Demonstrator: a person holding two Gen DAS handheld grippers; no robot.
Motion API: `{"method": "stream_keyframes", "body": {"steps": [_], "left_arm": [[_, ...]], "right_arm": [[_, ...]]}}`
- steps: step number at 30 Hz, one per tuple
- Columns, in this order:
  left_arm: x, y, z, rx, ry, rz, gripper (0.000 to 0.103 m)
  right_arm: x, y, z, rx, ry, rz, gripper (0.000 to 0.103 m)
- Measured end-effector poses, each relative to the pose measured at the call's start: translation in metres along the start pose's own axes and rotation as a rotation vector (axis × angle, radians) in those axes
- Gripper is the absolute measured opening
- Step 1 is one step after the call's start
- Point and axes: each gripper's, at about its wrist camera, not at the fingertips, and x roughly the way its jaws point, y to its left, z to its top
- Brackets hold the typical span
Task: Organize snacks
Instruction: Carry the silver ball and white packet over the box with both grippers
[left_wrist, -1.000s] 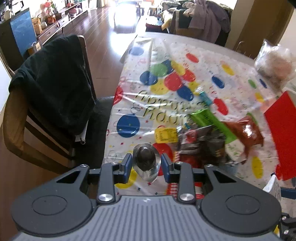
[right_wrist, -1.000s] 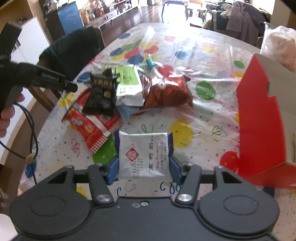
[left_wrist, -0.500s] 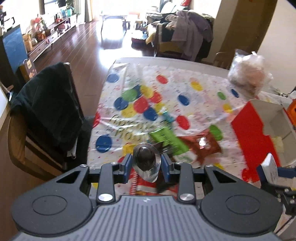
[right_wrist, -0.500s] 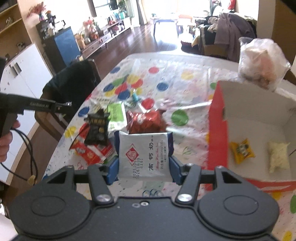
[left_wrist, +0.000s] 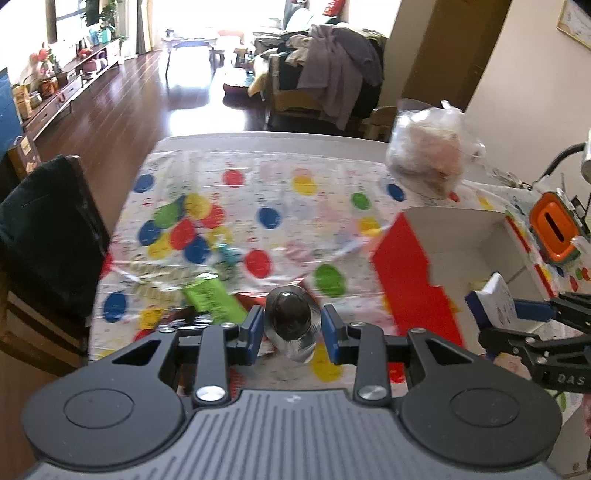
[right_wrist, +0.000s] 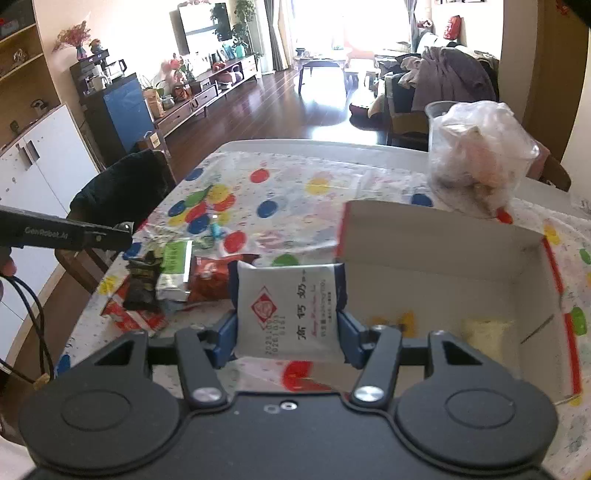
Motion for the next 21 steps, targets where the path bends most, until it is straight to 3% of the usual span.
{"method": "stream_keyframes", "body": {"steps": [12, 21], "left_arm": [[0.024, -0.103, 0.011, 0.045, 0.034, -0.055, 0.033], [0.071, -0.176, 0.011, 0.113, 0.142, -0.086, 0.033]], "right_arm": [[-0.009, -0.093, -0.006, 0.034, 0.023, -0.015, 0.056], [0.010, -0.153, -0.006, 0.060, 0.066, -0.050, 0.056]]}}
